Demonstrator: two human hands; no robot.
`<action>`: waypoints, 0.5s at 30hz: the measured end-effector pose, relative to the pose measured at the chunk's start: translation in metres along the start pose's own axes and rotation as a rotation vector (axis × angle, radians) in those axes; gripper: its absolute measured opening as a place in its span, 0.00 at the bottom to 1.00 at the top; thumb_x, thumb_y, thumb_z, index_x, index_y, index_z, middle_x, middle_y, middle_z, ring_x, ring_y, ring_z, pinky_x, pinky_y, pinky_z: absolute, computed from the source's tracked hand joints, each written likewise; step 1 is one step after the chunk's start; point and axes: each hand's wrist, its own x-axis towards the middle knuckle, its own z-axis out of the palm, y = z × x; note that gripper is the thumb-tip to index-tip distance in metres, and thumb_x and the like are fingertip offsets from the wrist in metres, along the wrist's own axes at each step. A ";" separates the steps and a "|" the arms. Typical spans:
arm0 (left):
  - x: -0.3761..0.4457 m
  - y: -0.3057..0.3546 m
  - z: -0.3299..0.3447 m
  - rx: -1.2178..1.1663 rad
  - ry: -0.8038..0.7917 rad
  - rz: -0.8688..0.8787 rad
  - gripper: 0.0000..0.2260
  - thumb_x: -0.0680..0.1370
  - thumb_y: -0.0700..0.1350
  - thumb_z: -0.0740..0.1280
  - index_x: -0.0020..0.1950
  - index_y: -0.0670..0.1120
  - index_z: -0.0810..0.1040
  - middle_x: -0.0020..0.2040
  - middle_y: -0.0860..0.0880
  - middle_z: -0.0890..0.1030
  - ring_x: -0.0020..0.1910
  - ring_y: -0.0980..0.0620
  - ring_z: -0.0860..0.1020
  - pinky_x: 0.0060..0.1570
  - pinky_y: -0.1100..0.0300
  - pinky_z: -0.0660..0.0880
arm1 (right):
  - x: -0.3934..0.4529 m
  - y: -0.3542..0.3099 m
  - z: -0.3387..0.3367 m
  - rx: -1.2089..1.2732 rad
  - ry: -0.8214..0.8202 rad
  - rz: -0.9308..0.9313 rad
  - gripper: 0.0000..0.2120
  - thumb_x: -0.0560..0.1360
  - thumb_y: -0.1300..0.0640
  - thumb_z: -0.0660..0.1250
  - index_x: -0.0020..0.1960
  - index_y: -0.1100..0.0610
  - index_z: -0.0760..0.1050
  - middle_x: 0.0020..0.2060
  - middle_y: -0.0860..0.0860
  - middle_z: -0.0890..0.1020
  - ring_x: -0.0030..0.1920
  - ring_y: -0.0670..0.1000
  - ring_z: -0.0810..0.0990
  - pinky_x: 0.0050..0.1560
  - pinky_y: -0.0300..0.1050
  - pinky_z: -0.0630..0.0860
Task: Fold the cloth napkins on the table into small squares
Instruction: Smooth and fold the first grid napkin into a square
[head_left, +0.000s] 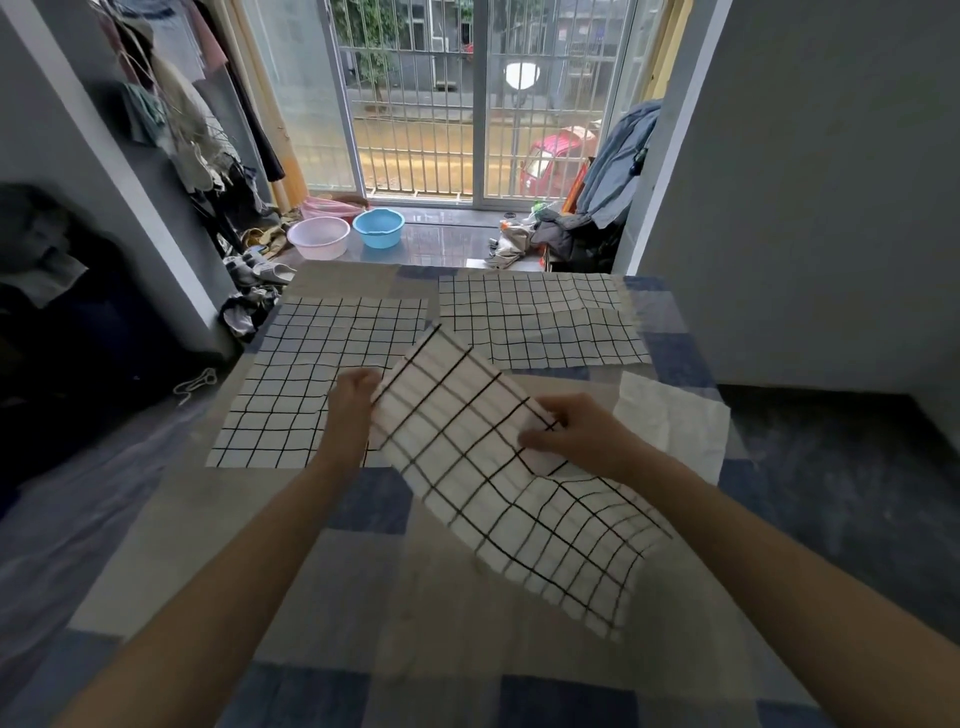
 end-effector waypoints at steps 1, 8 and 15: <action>-0.008 -0.005 0.000 -0.221 -0.017 -0.158 0.12 0.82 0.54 0.57 0.50 0.48 0.74 0.53 0.44 0.76 0.51 0.48 0.73 0.48 0.55 0.73 | -0.003 -0.001 -0.006 0.062 0.048 -0.014 0.03 0.73 0.57 0.72 0.46 0.55 0.81 0.38 0.53 0.84 0.40 0.50 0.82 0.45 0.47 0.78; -0.073 -0.043 0.040 -0.568 -0.624 -0.500 0.36 0.78 0.70 0.49 0.65 0.39 0.70 0.51 0.26 0.74 0.40 0.50 0.79 0.57 0.47 0.72 | -0.015 0.011 -0.037 0.266 0.283 0.150 0.15 0.70 0.50 0.73 0.50 0.60 0.79 0.42 0.55 0.84 0.42 0.53 0.84 0.45 0.50 0.81; -0.070 -0.027 0.072 -0.091 -0.644 -0.186 0.06 0.78 0.47 0.68 0.42 0.48 0.79 0.36 0.54 0.77 0.39 0.55 0.76 0.47 0.60 0.75 | -0.034 0.034 -0.049 0.307 0.435 0.326 0.08 0.74 0.56 0.69 0.52 0.57 0.79 0.43 0.52 0.84 0.43 0.51 0.84 0.38 0.44 0.81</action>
